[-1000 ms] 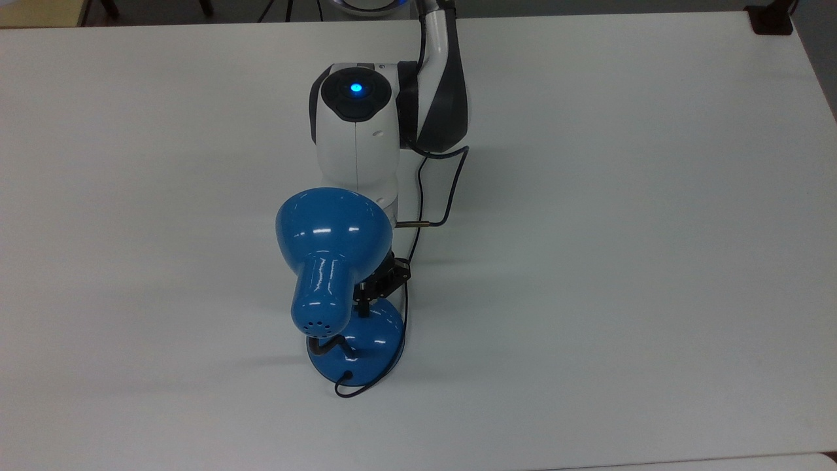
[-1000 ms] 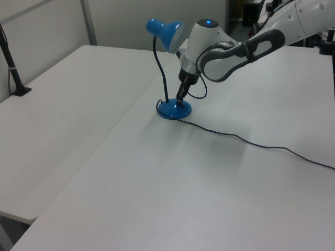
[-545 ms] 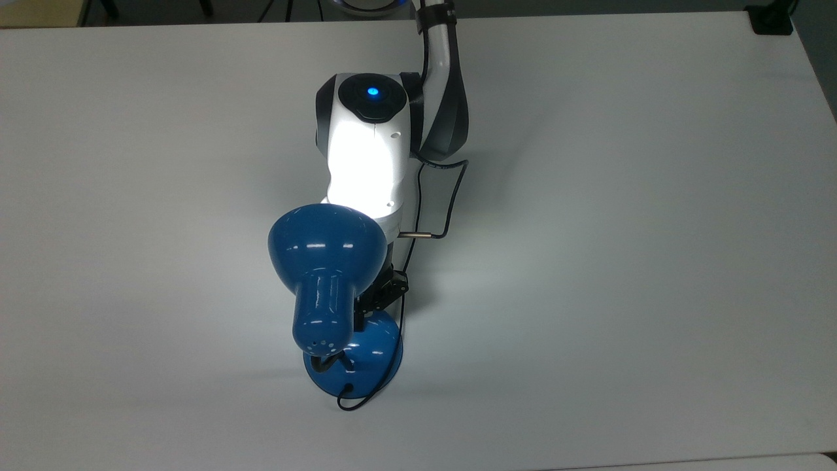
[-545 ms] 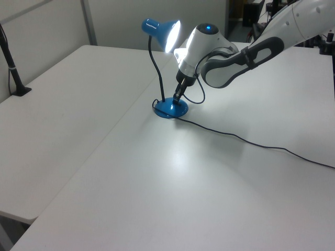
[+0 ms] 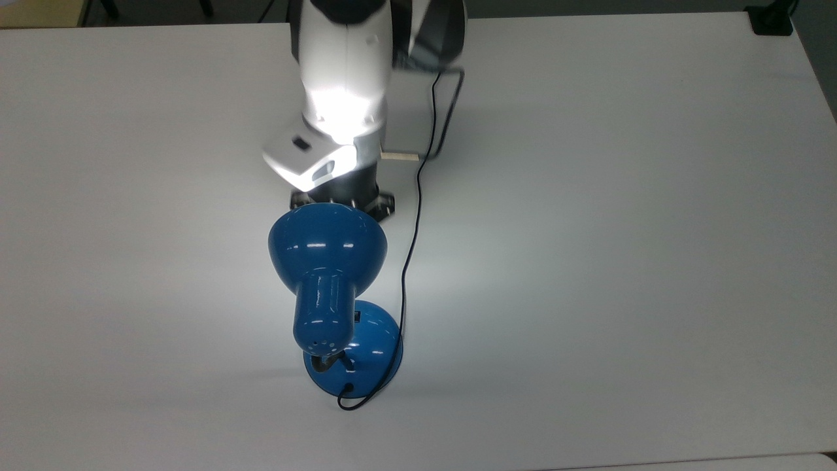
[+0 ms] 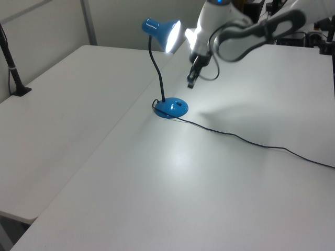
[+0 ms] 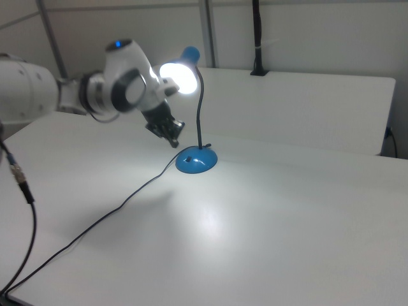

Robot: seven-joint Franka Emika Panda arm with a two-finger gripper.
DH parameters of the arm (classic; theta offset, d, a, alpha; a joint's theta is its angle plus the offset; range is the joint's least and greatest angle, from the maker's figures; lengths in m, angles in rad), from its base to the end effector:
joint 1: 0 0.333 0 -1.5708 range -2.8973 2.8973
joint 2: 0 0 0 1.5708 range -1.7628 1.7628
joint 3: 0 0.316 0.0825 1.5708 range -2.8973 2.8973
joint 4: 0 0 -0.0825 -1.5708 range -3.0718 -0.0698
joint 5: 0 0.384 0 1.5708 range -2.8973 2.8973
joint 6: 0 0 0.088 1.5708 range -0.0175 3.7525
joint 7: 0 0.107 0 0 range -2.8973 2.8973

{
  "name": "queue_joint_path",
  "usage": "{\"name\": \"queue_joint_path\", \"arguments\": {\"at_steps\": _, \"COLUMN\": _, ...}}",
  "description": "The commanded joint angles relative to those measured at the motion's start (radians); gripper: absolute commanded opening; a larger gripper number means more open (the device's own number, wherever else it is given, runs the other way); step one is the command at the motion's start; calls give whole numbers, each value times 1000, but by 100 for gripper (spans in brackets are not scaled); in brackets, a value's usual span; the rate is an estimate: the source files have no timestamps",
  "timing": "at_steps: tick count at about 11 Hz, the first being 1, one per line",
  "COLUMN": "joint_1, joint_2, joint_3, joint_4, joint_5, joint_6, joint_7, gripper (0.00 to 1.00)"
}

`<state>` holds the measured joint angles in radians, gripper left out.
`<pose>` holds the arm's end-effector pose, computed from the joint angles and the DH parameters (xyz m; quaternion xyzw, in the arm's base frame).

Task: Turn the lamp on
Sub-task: 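Lift the gripper up away from the lit lamp base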

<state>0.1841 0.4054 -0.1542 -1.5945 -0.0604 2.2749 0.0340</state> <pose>0.6965 0.0338 0.4300 0.9885 0.0244 0.1406 0.0502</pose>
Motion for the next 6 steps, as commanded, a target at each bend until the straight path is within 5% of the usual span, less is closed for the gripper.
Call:
{"name": "queue_joint_path", "arguments": {"at_steps": 1, "joint_1": -34, "joint_2": -273, "joint_3": 16, "joint_4": -96, "joint_5": 54, "joint_6": -333, "joint_7": -40, "gripper": 49}}
{"name": "queue_joint_path", "arguments": {"at_steps": 2, "joint_1": -46, "joint_2": -316, "joint_3": 13, "joint_4": -91, "joint_5": 57, "joint_6": -435, "joint_7": -70, "gripper": 95}}
{"name": "queue_joint_path", "arguments": {"at_steps": 6, "joint_1": -49, "joint_2": -364, "joint_3": -5, "joint_4": -59, "joint_5": 54, "joint_6": -554, "joint_7": 18, "gripper": 100}}
